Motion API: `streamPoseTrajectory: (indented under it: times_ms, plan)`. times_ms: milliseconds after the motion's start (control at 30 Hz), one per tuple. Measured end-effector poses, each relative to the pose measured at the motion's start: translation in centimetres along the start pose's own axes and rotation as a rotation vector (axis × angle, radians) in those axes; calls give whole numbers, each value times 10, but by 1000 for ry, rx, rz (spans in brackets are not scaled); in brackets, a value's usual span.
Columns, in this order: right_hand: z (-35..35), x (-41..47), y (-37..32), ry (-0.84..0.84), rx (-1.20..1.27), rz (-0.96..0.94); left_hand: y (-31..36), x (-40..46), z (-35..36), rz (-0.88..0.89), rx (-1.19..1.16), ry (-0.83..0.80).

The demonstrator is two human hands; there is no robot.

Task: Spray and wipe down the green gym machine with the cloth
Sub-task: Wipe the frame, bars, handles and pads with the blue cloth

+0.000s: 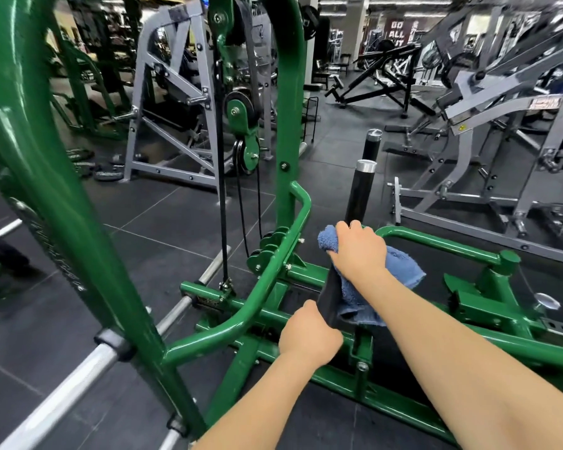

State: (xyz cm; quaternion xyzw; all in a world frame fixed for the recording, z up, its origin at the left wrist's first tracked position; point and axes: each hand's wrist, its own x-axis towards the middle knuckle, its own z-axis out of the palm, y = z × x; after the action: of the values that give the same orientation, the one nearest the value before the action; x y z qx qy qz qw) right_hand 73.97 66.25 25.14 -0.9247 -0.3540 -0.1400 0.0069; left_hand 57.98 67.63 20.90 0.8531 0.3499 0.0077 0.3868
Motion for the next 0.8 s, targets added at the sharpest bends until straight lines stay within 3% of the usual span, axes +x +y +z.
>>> streamPoseTrajectory:
  times_ms: [100, 367, 800]
  plan:
    - [-6, -9, -3, -16, -24, -55, 0, -1, 0, 1, 2, 14]
    - [-40, -55, -28, -160, -7, -438, 6, -8, -3, -23, -8, 46]
    - [-1, 26, -7, -87, 251, -86, 0, -2, 0, 12, -17, 33]
